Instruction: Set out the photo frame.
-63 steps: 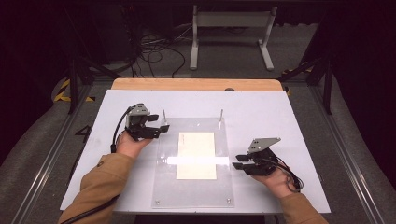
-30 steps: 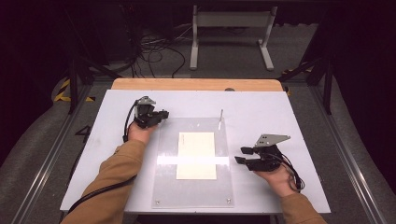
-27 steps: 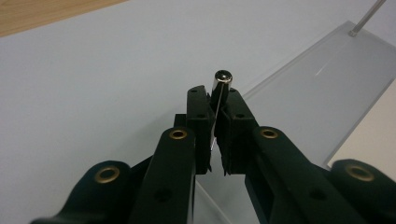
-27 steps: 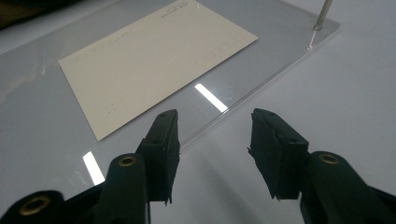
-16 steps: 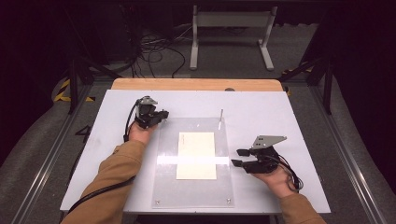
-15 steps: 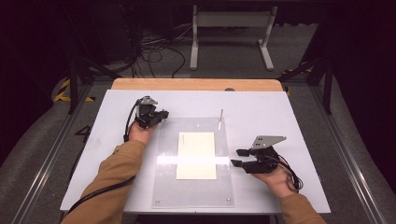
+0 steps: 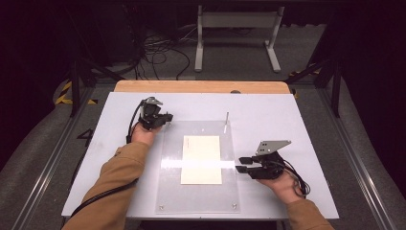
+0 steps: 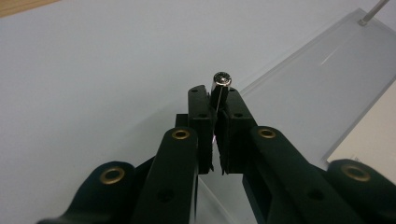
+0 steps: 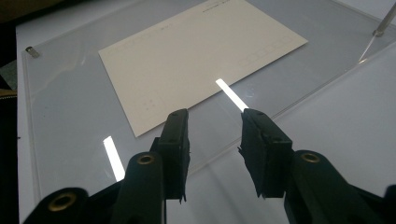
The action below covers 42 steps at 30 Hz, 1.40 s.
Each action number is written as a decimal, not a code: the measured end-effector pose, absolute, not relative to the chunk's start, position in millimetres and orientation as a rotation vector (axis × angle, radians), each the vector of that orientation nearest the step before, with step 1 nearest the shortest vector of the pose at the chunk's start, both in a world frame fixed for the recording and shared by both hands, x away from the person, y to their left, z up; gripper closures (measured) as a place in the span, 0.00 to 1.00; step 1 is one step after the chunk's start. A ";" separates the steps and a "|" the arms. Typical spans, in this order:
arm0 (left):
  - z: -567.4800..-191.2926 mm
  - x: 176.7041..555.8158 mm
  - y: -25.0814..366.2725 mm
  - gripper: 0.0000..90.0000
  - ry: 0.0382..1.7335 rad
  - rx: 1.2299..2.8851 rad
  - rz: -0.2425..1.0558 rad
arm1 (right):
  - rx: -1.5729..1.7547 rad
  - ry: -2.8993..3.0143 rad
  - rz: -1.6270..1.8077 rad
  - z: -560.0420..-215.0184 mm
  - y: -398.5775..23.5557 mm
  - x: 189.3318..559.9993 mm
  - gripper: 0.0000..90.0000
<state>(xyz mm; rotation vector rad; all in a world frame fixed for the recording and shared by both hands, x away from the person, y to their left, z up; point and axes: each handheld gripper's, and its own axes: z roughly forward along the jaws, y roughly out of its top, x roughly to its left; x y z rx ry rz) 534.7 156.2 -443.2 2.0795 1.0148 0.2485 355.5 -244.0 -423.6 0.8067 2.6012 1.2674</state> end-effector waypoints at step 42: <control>-436.3 559.1 158.3 0.94 1.095 2.111 0.059 | 0.370 2.690 1.203 -403.7 -217.0 314.1 0.13</control>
